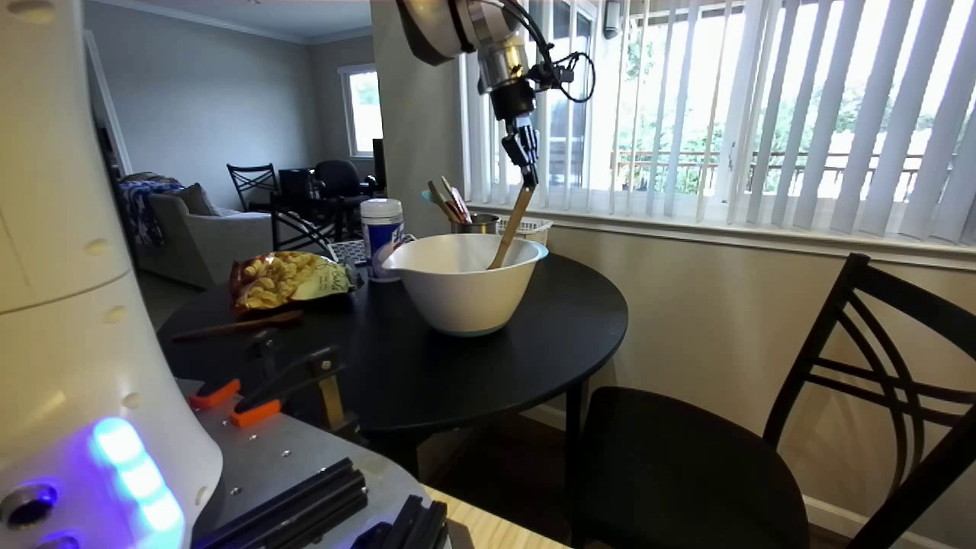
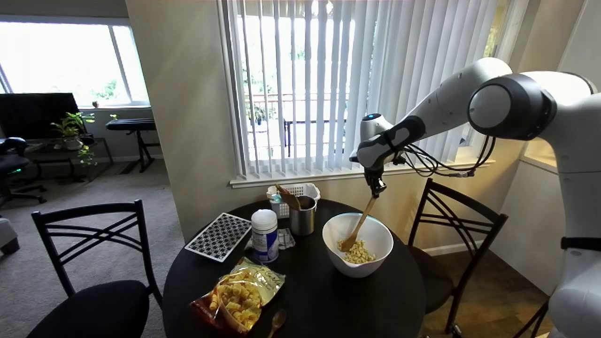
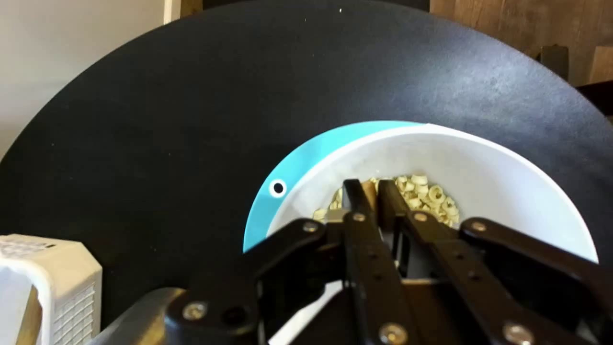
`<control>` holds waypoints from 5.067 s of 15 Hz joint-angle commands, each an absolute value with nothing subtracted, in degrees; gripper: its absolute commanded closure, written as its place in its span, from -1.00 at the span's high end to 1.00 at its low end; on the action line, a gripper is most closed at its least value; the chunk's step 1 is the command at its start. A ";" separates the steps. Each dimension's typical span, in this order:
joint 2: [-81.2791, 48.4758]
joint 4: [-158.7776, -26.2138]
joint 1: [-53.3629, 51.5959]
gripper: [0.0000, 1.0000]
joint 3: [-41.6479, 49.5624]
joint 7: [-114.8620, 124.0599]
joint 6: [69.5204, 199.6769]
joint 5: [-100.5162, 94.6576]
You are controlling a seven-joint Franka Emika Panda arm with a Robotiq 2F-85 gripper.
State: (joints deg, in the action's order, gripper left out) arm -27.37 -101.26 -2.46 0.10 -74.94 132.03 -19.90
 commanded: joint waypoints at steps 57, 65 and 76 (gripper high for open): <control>-27.33 -92.69 -2.68 -0.90 -7.05 -95.23 118.08 4.09; -27.45 -95.34 -1.38 -0.90 -7.74 -86.51 123.08 6.45; -27.18 -96.94 1.32 -0.89 -7.49 -61.37 126.60 14.12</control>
